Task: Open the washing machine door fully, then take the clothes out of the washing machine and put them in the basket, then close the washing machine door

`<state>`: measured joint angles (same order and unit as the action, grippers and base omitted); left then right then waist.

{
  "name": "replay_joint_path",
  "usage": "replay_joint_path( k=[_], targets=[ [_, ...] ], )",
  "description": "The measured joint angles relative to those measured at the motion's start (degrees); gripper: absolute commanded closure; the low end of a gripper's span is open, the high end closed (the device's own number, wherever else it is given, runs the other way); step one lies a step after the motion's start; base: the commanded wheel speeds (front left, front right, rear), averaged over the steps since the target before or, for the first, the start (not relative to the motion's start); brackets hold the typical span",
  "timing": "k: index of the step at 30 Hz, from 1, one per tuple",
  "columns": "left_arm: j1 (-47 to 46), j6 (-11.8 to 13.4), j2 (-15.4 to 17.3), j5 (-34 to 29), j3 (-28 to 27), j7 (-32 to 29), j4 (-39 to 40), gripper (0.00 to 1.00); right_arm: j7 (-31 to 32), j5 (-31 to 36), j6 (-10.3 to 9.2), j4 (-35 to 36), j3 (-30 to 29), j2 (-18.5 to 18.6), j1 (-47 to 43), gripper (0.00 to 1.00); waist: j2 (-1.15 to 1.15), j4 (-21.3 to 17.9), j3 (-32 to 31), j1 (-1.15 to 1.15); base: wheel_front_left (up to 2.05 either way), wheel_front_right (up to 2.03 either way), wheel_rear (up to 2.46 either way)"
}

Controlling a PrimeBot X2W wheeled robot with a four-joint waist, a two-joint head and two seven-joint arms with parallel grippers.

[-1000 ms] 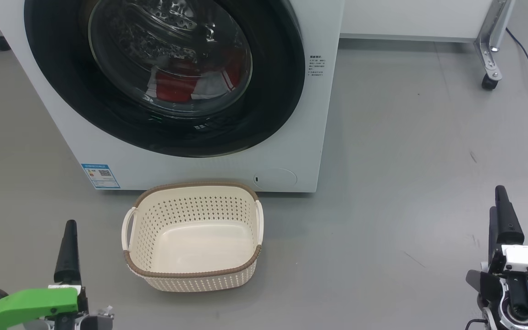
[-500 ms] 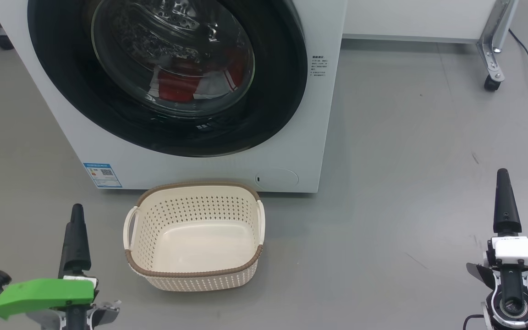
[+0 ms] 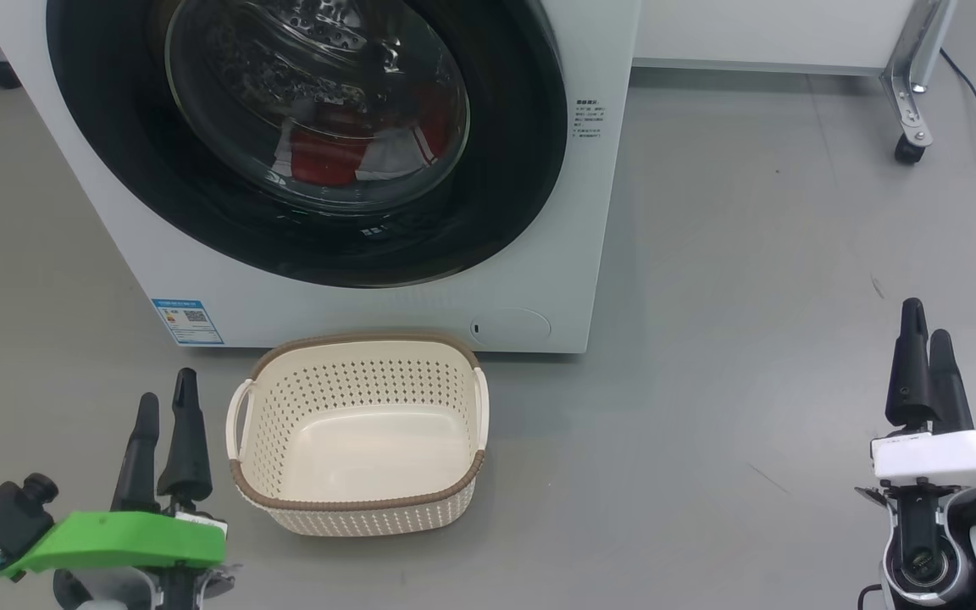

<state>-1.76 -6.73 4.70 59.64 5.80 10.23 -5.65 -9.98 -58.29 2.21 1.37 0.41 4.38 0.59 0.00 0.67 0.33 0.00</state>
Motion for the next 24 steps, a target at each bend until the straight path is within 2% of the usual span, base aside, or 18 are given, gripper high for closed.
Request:
replay_joint_path(
  k=[2, 3, 8, 10, 15, 24],
  targets=[
    [0.0, 0.18, 0.05, -1.44, 0.1, 0.02, 0.05, 0.0, -0.01, 1.56, -0.42, 0.01, 0.36, 0.38, -0.02, 0.0, 0.0, -0.04, 0.0, 0.0, 0.0, 0.0, 0.0],
    [0.02, 0.67, 0.48, -4.37, 0.47, 0.26, 0.15, 0.0, -0.44, 4.38, -0.97, 0.01, 1.02, 1.03, -0.05, 0.0, 0.0, -0.15, 0.0, 0.0, 0.0, 0.0, 0.0],
    [0.02, 1.44, 1.58, -11.76, 2.13, 1.14, 0.21, 0.0, -1.1, 10.35, -2.75, -0.03, 2.44, 1.66, -0.27, 0.0, 0.0, -0.41, -0.02, 0.0, 0.0, 0.0, 0.0],
    [0.03, 1.57, 1.58, -12.9, 2.37, 1.2, 0.2, 0.0, -1.21, 11.74, -3.0, -0.1, 2.75, 1.92, -0.31, 0.0, 0.0, -0.45, -0.03, 0.0, 0.0, 0.0, 0.0],
    [0.06, 2.69, 1.72, -19.13, 4.01, 1.92, -0.18, 0.0, -1.71, 18.45, -5.23, -0.67, 3.92, 2.99, -1.04, 0.0, 0.0, -0.56, -0.07, 0.0, 0.0, 0.0, 0.0],
    [0.21, 5.2, 2.63, -29.99, 7.16, 3.03, -1.81, 0.0, -1.71, 28.63, -7.43, -1.85, 6.08, 3.74, -1.15, 0.0, 0.0, -0.6, 0.37, 0.0, 0.0, 0.0, 0.0]
  ],
)
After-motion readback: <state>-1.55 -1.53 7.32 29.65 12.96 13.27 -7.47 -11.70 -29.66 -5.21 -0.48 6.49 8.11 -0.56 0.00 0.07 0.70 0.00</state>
